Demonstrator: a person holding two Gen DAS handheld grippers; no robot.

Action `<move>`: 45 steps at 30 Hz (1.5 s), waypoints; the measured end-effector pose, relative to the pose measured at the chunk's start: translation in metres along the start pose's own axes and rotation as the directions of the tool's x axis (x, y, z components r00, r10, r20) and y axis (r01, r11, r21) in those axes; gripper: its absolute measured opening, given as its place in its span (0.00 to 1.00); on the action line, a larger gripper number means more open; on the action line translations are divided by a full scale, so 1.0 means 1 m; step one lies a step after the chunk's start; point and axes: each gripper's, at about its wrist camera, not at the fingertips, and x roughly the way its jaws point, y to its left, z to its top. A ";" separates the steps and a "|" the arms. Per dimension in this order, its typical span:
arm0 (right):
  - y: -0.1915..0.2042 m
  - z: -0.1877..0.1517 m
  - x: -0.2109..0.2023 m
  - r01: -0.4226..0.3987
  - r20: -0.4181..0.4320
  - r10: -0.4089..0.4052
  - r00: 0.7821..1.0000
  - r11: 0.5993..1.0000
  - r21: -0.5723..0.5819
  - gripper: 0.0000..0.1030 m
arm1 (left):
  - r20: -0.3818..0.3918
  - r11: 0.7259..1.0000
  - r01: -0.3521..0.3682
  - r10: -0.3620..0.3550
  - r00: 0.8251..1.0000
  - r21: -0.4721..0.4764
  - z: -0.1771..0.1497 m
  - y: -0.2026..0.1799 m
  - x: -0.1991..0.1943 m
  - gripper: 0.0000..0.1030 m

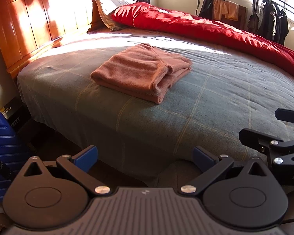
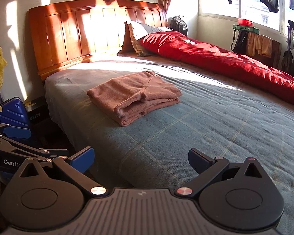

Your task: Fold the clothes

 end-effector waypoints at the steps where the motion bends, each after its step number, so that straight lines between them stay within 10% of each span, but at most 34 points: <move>1: 0.000 0.000 0.000 -0.003 -0.001 0.003 1.000 1.000 -0.001 1.00 | -0.001 1.000 0.001 -0.001 1.000 0.001 0.000 0.000 0.000 0.99; 45: 0.003 0.000 -0.003 -0.027 0.008 0.027 1.000 1.000 0.001 1.00 | 0.001 1.000 0.008 -0.008 1.000 0.016 -0.002 -0.002 -0.003 0.99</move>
